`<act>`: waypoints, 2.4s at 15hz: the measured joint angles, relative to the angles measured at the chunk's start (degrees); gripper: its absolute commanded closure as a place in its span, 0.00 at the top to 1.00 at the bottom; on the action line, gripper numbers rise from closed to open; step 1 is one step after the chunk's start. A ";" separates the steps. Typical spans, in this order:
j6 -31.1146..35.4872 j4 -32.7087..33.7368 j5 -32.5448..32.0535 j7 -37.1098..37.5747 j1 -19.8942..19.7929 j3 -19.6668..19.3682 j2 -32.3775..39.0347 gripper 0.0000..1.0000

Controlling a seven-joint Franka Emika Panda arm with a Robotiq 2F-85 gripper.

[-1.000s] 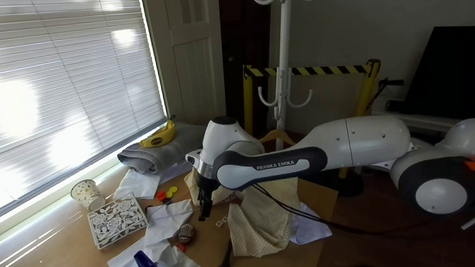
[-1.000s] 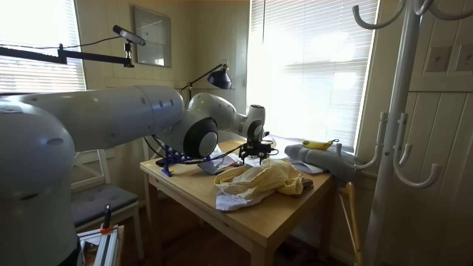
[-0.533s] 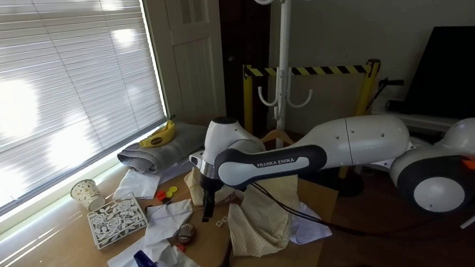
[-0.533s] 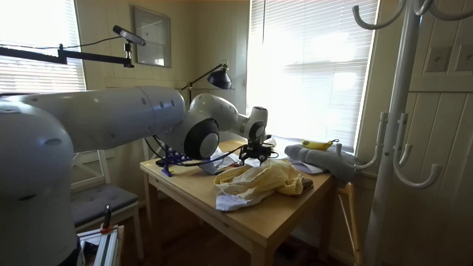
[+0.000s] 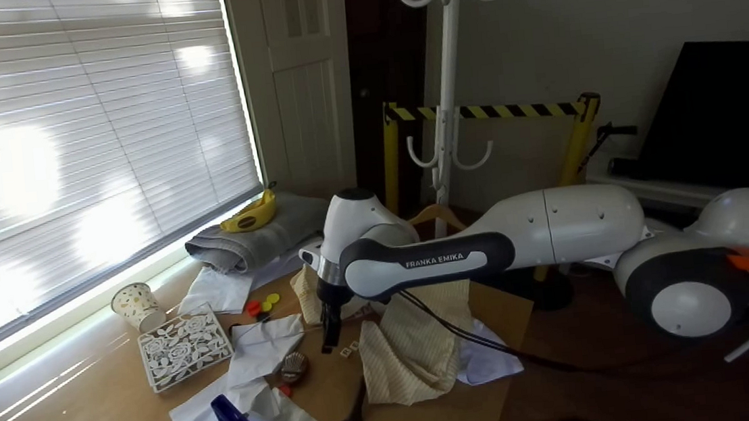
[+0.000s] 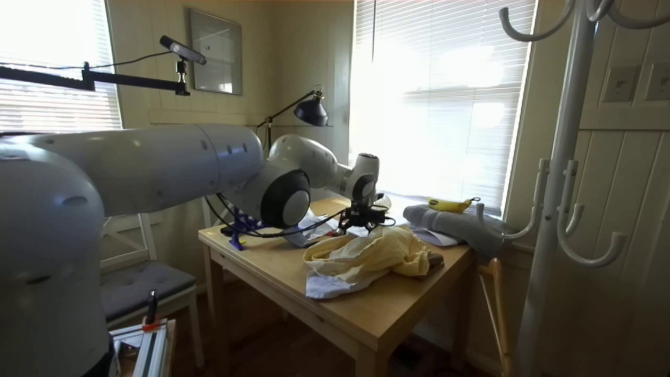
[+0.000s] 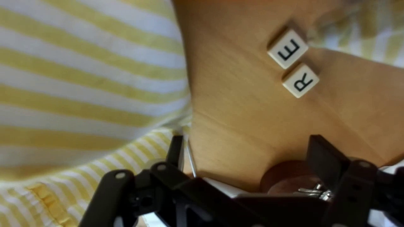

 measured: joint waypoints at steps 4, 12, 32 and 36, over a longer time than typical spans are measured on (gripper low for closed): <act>0.41 0.11 0.00 -2.99 0.31 0.00 -0.03 1.00; -3.56 0.10 0.08 -7.77 -0.22 1.10 -0.09 1.00; 2.58 -0.02 2.86 8.35 -2.23 0.42 0.99 1.00; -7.45 0.00 3.14 12.56 -2.70 0.43 0.73 1.00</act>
